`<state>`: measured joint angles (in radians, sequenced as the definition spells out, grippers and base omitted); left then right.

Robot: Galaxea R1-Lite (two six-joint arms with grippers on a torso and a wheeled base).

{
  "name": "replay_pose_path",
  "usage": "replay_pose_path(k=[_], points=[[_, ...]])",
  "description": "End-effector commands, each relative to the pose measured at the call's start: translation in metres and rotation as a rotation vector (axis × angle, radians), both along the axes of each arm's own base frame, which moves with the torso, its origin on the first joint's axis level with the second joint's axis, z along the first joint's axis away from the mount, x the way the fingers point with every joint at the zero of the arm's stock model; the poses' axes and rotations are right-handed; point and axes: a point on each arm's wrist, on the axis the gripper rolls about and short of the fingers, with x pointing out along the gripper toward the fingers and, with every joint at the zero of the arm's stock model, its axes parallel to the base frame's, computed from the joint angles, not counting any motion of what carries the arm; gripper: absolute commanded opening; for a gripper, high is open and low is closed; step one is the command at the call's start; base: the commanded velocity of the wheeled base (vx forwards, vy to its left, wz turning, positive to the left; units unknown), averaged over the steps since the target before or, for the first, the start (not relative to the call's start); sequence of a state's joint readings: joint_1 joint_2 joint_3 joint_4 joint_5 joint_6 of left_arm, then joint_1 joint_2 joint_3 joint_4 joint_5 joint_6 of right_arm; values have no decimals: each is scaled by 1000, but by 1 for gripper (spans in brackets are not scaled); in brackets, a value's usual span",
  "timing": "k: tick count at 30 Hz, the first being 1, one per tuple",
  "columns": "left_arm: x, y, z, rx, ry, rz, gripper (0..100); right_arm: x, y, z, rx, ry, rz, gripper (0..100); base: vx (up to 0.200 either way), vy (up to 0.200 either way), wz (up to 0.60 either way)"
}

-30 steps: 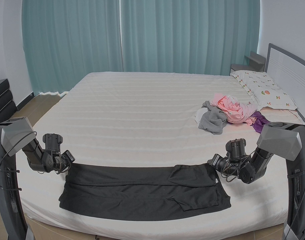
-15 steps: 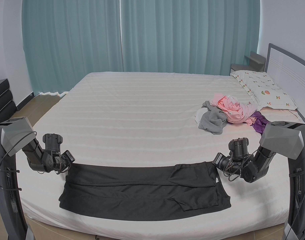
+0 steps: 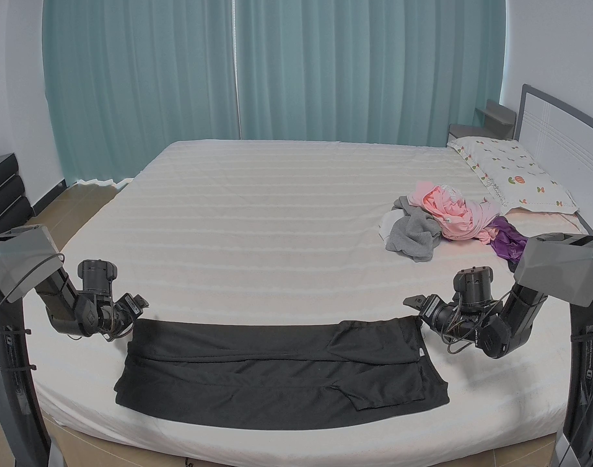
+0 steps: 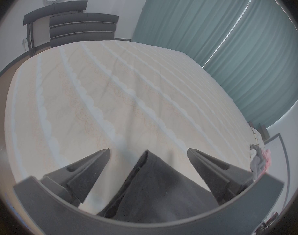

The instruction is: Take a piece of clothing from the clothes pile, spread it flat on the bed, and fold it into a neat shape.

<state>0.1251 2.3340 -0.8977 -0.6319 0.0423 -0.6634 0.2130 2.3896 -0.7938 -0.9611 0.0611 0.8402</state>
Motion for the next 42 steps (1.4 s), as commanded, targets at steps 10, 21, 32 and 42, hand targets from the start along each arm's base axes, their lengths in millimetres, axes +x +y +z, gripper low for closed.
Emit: replay_pose_path(k=[10,21,32,42], points=[[-23,-11,32,-41,-38,-63,100,-21,-2,10,33,-1,-2,100,0,0,0],[-33,-12,31,-41,-12,-63,100,-24,-2,8,32,11,-1,100,-164,0,0],[-66,-15,12,-5,112,-170,100,-25,-1,8,31,16,2,100,0,0,0],[-96,-3,1,29,173,-384,100,-26,-1,7,33,21,5,100,0,0,0]])
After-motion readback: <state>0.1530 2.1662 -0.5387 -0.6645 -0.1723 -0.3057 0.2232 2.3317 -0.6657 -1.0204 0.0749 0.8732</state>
